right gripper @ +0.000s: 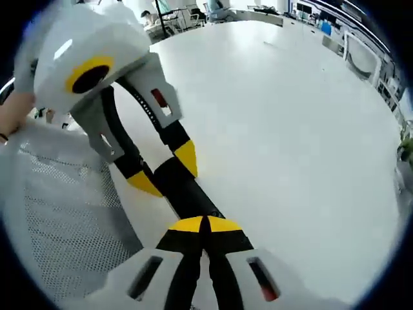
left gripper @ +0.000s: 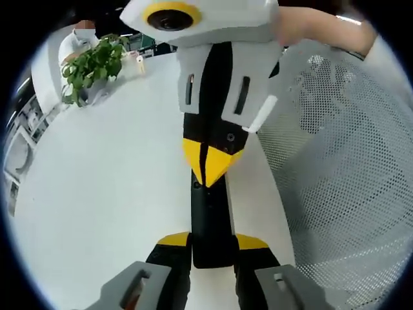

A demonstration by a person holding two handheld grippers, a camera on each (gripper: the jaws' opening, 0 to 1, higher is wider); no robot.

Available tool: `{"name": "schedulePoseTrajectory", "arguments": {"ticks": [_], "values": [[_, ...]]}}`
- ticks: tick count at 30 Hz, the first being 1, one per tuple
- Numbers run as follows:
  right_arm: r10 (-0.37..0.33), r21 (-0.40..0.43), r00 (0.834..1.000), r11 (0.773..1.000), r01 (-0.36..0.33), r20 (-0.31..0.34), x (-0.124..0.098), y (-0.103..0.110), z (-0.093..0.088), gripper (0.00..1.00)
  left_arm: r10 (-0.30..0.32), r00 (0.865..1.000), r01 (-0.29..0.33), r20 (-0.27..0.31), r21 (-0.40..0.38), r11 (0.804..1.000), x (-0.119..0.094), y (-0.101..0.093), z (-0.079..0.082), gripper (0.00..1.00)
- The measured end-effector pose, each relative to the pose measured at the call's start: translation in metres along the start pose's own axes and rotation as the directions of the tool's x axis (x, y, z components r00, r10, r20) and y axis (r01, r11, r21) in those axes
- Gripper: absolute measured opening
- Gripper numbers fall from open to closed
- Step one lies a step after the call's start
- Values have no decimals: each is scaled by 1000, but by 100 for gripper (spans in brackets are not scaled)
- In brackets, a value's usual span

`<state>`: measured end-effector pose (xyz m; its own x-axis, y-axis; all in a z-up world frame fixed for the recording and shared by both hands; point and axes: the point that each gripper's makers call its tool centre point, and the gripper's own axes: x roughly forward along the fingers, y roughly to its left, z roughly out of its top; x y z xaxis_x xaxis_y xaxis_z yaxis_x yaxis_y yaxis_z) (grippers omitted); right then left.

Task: Press the specified remote control buttons in sequence, fully releasing each button before pressing the next.

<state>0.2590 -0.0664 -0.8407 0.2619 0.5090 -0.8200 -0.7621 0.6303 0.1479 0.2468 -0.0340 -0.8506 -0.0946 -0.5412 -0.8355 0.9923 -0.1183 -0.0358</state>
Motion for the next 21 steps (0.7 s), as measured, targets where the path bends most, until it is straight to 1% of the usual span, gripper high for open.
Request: {"name": "schedulePoseTrajectory", "arguments": {"ticks": [1, 2, 3, 4, 5, 7, 11, 15, 17, 18, 21], "values": [[-8, -16, 1000, 1000, 8, 8, 0, -1, 0, 0, 1, 1000, -1, -7, 2, 1000, 0, 0, 0, 25], [-6, -78, 1000, 997, 3, -29, -1, 1, -3, 0, 1, 1000, -1, -16, 11, 1000, 1, 0, 0, 25], [-10, -98, 999, 995, 5, -42, -1, 1, -3, 0, 3, 999, -2, -38, 37, 999, 0, -1, -1, 25], [-17, -117, 998, 993, 11, -54, -1, 0, -2, 0, 9, 999, -6, -46, 54, 999, 1, -1, -1, 25], [-20, -96, 998, 995, 14, -54, 1, 1, 0, 0, 9, 999, -7, -42, 46, 999, 1, -2, -1, 25], [-23, -90, 997, 996, 16, -70, 1, 0, 0, 0, 9, 999, -8, -37, 43, 999, 0, -1, -1, 25], [-22, -71, 997, 997, 17, -71, 1, -1, -1, 0, 9, 1000, -9, -25, 29, 1000, 0, 0, -1, 25], [-57, -88, 996, 995, 51, -71, 2, -4, 1, 0, 14, 1000, -14, -25, 19, 1000, 0, 0, -1, 25], [-103, -125, 993, 988, 95, -64, 2, -11, 3, 0, 16, 1000, -15, -27, 21, 1000, 0, 0, -1, 25], [-91, -128, 993, 988, 82, -70, 3, -9, 2, 0, 15, 1000, -15, -27, 19, 1000, 0, 0, -1, 25], [-85, -115, 993, 991, 76, -78, 3, -10, 2, 0, 14, 1000, -13, -25, 19, 1000, 0, 0, -1, 25]]}}
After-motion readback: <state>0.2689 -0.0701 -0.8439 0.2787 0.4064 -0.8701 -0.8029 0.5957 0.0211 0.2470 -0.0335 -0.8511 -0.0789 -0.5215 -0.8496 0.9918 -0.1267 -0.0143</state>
